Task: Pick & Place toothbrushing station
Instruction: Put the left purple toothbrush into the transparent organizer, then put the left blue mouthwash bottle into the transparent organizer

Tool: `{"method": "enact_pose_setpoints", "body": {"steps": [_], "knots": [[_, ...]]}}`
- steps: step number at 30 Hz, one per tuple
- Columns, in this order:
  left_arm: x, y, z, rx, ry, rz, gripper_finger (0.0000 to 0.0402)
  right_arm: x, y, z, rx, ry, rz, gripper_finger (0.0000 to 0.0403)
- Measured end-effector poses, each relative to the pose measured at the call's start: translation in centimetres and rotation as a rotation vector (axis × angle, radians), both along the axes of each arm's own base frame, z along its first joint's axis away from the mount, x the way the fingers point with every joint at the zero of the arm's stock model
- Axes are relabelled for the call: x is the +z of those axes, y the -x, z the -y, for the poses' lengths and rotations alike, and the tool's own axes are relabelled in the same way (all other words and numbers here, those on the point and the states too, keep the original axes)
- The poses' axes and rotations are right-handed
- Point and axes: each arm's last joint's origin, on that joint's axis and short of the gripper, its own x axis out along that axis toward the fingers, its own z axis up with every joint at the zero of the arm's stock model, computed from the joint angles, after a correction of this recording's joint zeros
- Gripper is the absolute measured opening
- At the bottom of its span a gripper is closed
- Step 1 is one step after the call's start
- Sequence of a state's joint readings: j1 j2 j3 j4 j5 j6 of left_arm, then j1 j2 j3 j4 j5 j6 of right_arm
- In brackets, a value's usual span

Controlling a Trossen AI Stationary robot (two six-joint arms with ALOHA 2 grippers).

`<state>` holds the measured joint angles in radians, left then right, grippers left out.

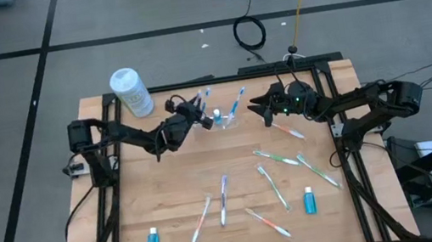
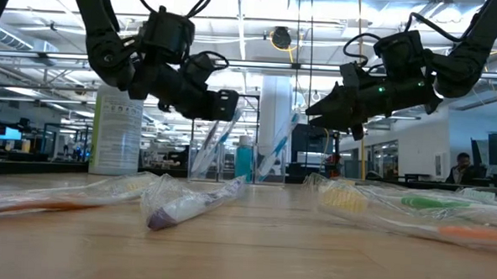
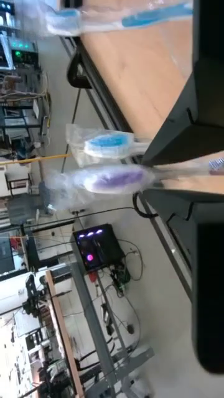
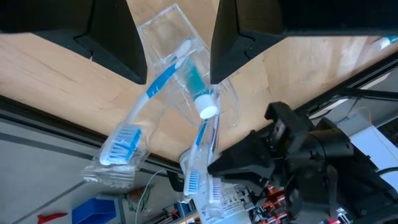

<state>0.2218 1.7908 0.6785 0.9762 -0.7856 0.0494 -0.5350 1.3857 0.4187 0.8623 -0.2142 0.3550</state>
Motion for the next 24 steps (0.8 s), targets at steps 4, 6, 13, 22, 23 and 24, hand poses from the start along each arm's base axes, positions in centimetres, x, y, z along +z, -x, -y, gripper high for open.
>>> {"method": "enact_pose_setpoints", "body": {"steps": [4, 6, 13, 22, 23, 24], "knots": [[0.8, 0.3, 0.1, -0.001, 0.002, -0.007, 0.0116, 0.0, 0.0, 0.0, 0.0, 0.0, 0.0, 0.0169], [1.1, 0.5, 0.1, -0.001, 0.009, -0.036, 0.0131, 0.0, 0.0, 0.0, 0.0, 0.0, 0.0, 0.0169], [2.9, 2.2, 1.4, -0.023, 0.093, -0.148, 0.0173, 0.0, 0.0, 0.0, 0.0, 0.0, 0.0, 0.0169], [6.8, 6.9, 5.0, -0.448, 0.516, -0.161, 0.0182, 0.0, 0.0, 0.0, 0.0, 0.0, 0.0, 0.0169], [7.1, 7.4, 5.6, -0.5, 0.571, -0.167, 0.0182, 0.0, 0.0, 0.0, 0.001, 0.0, 0.0, 0.0169], [7.2, 7.8, 6.1, -0.549, 0.628, -0.174, 0.0182, 0.0, 0.0, 0.0, 0.0, 0.0, 0.0, 0.0169]]}}
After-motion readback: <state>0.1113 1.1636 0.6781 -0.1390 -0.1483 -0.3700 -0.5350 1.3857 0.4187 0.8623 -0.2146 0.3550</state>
